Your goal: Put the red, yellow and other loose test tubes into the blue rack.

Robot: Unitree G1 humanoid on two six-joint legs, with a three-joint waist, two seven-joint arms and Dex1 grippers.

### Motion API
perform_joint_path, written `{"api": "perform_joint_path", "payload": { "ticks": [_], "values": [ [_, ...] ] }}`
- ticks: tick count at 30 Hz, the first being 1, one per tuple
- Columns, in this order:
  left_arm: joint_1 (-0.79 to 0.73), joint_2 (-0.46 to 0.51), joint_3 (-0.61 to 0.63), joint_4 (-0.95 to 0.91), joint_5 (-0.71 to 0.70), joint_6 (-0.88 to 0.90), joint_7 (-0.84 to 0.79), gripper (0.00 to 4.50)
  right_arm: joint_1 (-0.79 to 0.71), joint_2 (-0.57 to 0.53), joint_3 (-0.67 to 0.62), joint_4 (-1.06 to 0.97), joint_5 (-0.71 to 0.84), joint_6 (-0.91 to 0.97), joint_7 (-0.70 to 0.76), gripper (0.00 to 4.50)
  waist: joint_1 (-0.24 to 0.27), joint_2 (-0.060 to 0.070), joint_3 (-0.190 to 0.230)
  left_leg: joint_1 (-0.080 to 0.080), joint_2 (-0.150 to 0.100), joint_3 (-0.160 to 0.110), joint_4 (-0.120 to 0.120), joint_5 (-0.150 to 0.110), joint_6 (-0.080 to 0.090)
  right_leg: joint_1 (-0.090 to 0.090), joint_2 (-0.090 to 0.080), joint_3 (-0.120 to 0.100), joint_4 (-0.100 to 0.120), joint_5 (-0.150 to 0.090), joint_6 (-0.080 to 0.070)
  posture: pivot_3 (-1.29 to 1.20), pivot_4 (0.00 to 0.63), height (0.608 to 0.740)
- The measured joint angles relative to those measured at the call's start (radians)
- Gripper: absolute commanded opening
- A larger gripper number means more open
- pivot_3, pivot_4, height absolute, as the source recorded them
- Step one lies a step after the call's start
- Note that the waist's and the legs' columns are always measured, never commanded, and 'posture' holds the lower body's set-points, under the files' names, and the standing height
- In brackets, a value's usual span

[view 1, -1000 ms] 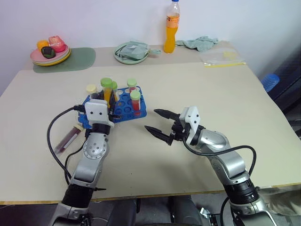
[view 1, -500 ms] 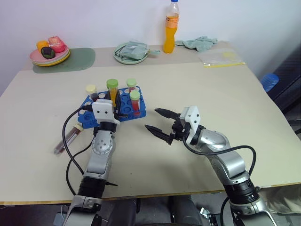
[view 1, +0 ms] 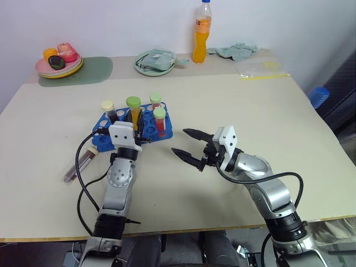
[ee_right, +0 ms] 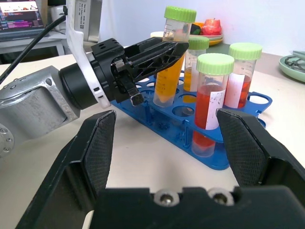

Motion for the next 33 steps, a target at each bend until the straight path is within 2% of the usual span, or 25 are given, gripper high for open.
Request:
{"api": "perform_joint_path", "payload": {
  "ticks": [5, 12, 13, 15, 18, 19, 23, 27, 29, 33],
  "values": [
    [-0.014, -0.006, 0.006, 0.062, 0.006, -0.022, 0.001, 0.77, 0.000, 0.000, 0.000, 0.000, 0.000, 0.000, 0.008, 3.72, 0.001, 0.000, 0.000, 0.000, 0.000, 0.000, 0.000, 0.000, 0.000, 0.000, 0.000, 0.000, 0.000, 0.000, 0.000, 0.00, 0.150, 0.740],
    [-0.053, -0.031, 0.020, 0.210, 0.019, -0.177, 0.000, 0.77, 0.000, 0.001, 0.000, 0.001, 0.000, 0.000, 0.012, 3.72, 0.003, 0.000, 0.000, 0.000, 0.000, -0.001, 0.001, 0.000, 0.000, 0.001, 0.000, -0.001, 0.000, 0.000, 0.001, 0.00, 0.150, 0.740],
    [-0.054, -0.032, 0.021, 0.219, 0.017, -0.186, -0.008, 1.79, 0.000, 0.001, 0.000, 0.001, 0.000, 0.000, 0.012, 3.72, 0.003, 0.000, 0.000, 0.000, 0.000, -0.001, 0.001, 0.000, 0.000, 0.001, 0.000, -0.001, 0.000, 0.000, 0.001, 0.00, 0.150, 0.740],
    [-0.054, -0.035, 0.021, 0.228, 0.005, -0.191, -0.025, 2.56, 0.000, 0.001, 0.000, 0.001, 0.000, 0.000, 0.011, 3.72, 0.002, 0.000, 0.000, 0.000, 0.000, -0.001, 0.001, 0.000, 0.000, 0.001, 0.000, -0.001, 0.000, 0.000, 0.001, 0.00, 0.150, 0.740],
    [-0.030, -0.044, 0.029, 0.208, -0.019, -0.188, -0.043, 4.13, 0.000, -0.001, 0.000, 0.000, -0.001, 0.000, 0.010, 3.72, -0.001, 0.000, 0.000, 0.000, 0.000, -0.001, 0.000, 0.000, 0.000, 0.000, 0.000, 0.000, 0.000, 0.000, 0.001, 0.00, 0.150, 0.740],
    [-0.018, -0.049, 0.035, 0.193, -0.025, -0.182, -0.041, 4.41, 0.000, -0.002, 0.000, 0.000, -0.001, 0.000, 0.010, 3.72, -0.002, 0.000, 0.000, 0.000, 0.000, -0.002, 0.000, 0.000, 0.000, 0.000, 0.000, 0.000, 0.000, 0.000, 0.001, 0.00, 0.150, 0.740],
    [0.043, -0.047, 0.069, 0.038, -0.093, -0.114, -0.045, 4.41, 0.000, -0.006, -0.001, -0.001, 0.000, 0.000, 0.009, 3.72, -0.002, 0.000, 0.000, 0.000, 0.000, -0.003, 0.000, 0.000, 0.000, 0.000, 0.000, 0.000, 0.000, 0.000, 0.000, 0.00, 0.150, 0.740],
    [0.086, 0.015, 0.122, -0.207, -0.198, 0.030, -0.059, 4.41, 0.002, -0.008, -0.005, -0.006, 0.001, 0.000, 0.011, 3.72, -0.001, 0.000, 0.000, 0.000, 0.001, -0.003, 0.000, 0.000, 0.000, 0.000, 0.000, 0.000, 0.000, 0.000, 0.000, 0.00, 0.150, 0.740],
    [0.083, 0.093, 0.170, -0.352, -0.278, 0.160, -0.058, 4.41, 0.003, -0.012, -0.006, -0.008, 0.005, 0.001, 0.019, 3.72, -0.002, 0.000, 0.000, 0.000, 0.001, -0.003, 0.000, 0.000, 0.000, 0.000, 0.001, 0.000, 0.000, 0.000, 0.000, 0.00, 0.150, 0.740],
    [0.077, 0.327, 0.312, -0.578, -0.566, 0.521, -0.059, 4.41, 0.001, -0.019, -0.007, -0.006, 0.010, 0.002, 0.037, 3.72, -0.004, 0.000, 0.000, 0.000, 0.001, -0.004, 0.000, 0.000, 0.000, 0.000, 0.001, 0.000, 0.001, 0.000, 0.000, 0.00, 0.150, 0.740]
  ]
}}
